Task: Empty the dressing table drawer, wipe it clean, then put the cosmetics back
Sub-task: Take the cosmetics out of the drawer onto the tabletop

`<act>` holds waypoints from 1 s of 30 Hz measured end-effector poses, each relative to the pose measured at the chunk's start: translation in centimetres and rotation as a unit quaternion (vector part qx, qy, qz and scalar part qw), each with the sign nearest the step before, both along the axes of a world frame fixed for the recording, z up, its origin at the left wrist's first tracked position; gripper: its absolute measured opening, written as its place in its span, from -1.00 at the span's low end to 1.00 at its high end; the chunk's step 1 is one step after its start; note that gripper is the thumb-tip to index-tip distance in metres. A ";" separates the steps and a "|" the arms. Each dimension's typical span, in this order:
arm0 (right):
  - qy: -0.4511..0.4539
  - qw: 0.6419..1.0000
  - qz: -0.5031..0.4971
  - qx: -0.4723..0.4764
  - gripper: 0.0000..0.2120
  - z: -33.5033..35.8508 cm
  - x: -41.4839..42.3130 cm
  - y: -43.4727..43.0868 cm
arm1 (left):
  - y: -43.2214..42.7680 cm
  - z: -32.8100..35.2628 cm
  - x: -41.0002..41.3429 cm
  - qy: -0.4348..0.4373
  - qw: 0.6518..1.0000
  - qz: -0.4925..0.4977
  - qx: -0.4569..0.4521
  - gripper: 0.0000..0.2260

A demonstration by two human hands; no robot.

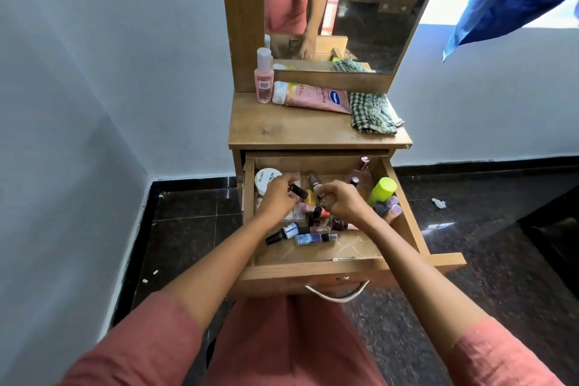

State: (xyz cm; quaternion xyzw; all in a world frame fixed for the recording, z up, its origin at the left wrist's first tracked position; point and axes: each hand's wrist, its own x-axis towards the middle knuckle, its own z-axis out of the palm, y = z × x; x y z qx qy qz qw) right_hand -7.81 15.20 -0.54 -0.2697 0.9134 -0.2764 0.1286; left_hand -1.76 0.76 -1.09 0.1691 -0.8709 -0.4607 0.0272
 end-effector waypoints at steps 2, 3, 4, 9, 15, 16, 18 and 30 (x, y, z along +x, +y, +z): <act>-0.015 0.999 0.036 0.019 -0.68 -0.3 0.6 0.2 | 0.3 -0.1 -0.1 -0.007 1.000 0.006 -0.002 -0.63; -0.019 0.998 0.050 0.016 -0.67 -0.5 0.9 0.2 | 0.4 -0.2 -0.1 -0.009 1.000 0.013 -0.005 -0.65; -0.021 0.998 0.059 0.014 -0.67 -0.6 1.1 0.2 | 0.5 -0.2 -0.2 -0.011 1.000 0.022 -0.004 -0.68; -0.004 0.998 0.056 0.036 -0.81 -1.1 1.5 0.3 | 1.0 -0.6 -0.5 -0.004 0.998 0.064 0.013 -0.79; -0.027 0.999 0.019 0.035 -0.73 -1.6 1.0 1.1 | 1.6 -0.8 -1.1 0.015 0.997 0.064 0.045 -0.80; -0.032 0.999 -0.008 0.020 -0.72 -1.5 0.9 1.2 | 1.7 -0.8 -1.1 0.021 0.997 0.064 0.049 -0.79; -0.010 0.997 -0.078 -0.003 -0.74 -1.3 0.6 1.5 | 1.9 -0.9 -1.2 0.031 0.996 0.062 0.049 -0.77; 0.027 0.970 -0.158 0.182 -0.80 -2.0 -0.2 1.9 | 2.4 -1.6 -1.6 0.037 0.999 0.029 -0.011 -0.74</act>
